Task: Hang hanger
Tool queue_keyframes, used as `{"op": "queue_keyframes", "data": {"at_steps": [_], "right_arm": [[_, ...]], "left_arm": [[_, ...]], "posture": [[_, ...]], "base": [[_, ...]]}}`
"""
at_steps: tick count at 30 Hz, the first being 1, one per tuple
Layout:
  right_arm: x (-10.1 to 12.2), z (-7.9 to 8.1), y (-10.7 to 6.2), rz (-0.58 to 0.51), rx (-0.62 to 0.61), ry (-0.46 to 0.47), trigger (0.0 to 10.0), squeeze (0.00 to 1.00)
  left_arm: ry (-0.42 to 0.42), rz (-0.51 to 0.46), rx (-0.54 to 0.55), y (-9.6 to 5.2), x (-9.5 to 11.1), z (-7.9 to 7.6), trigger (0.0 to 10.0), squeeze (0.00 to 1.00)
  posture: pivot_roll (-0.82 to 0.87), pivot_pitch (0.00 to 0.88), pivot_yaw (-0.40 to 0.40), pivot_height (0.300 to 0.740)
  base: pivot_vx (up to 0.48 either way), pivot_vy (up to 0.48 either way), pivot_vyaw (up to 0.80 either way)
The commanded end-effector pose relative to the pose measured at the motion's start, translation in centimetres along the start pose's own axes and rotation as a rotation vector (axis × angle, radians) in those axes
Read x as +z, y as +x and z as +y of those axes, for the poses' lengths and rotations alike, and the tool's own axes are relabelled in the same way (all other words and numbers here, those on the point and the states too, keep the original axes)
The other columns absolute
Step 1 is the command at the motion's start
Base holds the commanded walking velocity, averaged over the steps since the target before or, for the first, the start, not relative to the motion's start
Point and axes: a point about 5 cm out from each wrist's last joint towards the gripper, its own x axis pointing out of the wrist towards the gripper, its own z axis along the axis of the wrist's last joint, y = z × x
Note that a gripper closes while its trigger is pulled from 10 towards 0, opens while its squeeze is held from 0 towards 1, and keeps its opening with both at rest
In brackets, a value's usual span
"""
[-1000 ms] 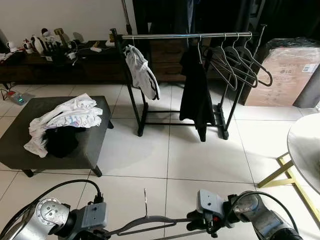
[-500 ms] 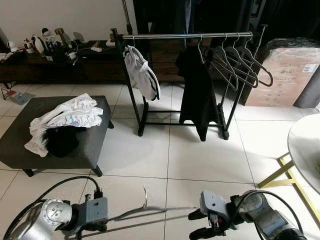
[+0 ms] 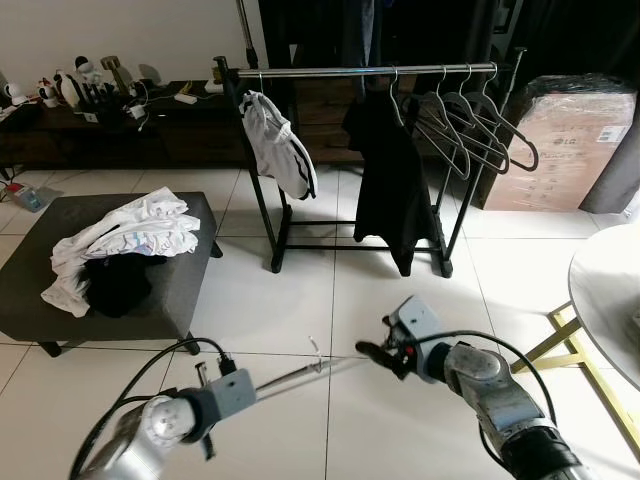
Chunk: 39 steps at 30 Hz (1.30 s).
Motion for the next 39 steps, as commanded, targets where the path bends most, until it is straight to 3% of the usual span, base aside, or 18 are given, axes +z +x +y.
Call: {"op": "queue_keyframes", "data": {"at_steps": [1,6,7,9,10,11,12,13,23,30,37,39], "right_arm": [[-0.2,-0.2,-0.3,-0.004,-0.044,0.038,10.0,1.00],[0.5,-0.3,-1.1,-0.063,-0.171,0.085,10.0,1.00],[1.1,-0.1,-1.3,-0.100,-0.190,0.088,10.0,1.00],[1.5,0.2,-1.5,-0.127,-0.198,0.085,10.0,1.00],[2.1,0.6,-1.6,-0.157,-0.192,0.076,10.0,0.71],[2.6,0.9,-1.6,-0.178,-0.187,0.070,10.0,0.43],[3.2,1.3,-1.7,-0.206,-0.184,0.067,10.0,0.09],[3.9,1.7,-1.8,-0.235,-0.179,0.066,10.0,0.00],[5.8,3.4,-2.3,-0.280,-0.108,-0.016,10.0,0.00],[4.7,3.3,-2.3,-0.168,-0.134,0.025,10.0,0.00],[4.9,4.0,-2.6,-0.166,-0.066,0.012,10.0,0.00],[5.8,4.5,-2.7,-0.209,-0.002,0.035,10.0,0.00]], "left_arm": [[0.017,0.041,0.104,0.0,-0.5,1.0,0.0,0.00],[-0.035,0.078,0.360,0.2,-0.4,2.1,0.0,0.00],[-0.035,0.084,0.411,0.2,-0.3,2.4,2.0,0.00],[-0.026,0.083,0.438,0.2,-0.2,2.5,2.0,0.00],[0.011,0.070,0.443,0.2,0.0,2.4,10.0,0.00],[0.033,0.063,0.451,0.2,0.2,2.4,10.0,0.00],[0.057,0.054,0.464,0.3,0.3,2.3,10.0,0.00],[0.069,0.048,0.481,0.3,0.5,2.2,10.0,0.00],[0.084,0.023,0.579,0.2,1.2,3.1,10.0,0.00],[0.089,0.011,0.596,0.3,1.5,3.0,10.0,0.00],[0.092,0.008,0.604,0.5,1.7,3.0,10.0,0.00],[0.096,0.000,0.605,0.6,2.0,3.1,10.0,0.00]], "posture": [[-0.06,0.107,0.063,0.740],[-0.07,0.096,0.048,0.740],[-0.07,0.095,0.044,0.740],[-0.08,0.093,0.042,0.740],[-0.07,0.089,0.038,0.740],[-0.07,0.087,0.036,0.740],[-0.07,0.084,0.035,0.740],[-0.07,0.083,0.033,0.740],[-0.07,0.086,0.027,0.740],[-0.07,0.089,0.022,0.740],[-0.08,0.089,0.020,0.740],[-0.07,0.089,0.019,0.740]], "base": [[0.000,0.000,0.00],[0.000,0.000,0.00],[0.000,0.000,0.00],[0.000,0.000,0.00],[0.000,0.000,0.00],[0.000,0.000,0.00],[0.000,0.000,0.00],[0.000,0.000,0.00],[0.000,0.000,0.00],[0.000,0.000,0.00],[0.000,0.000,0.00],[0.000,0.000,0.00]]}}
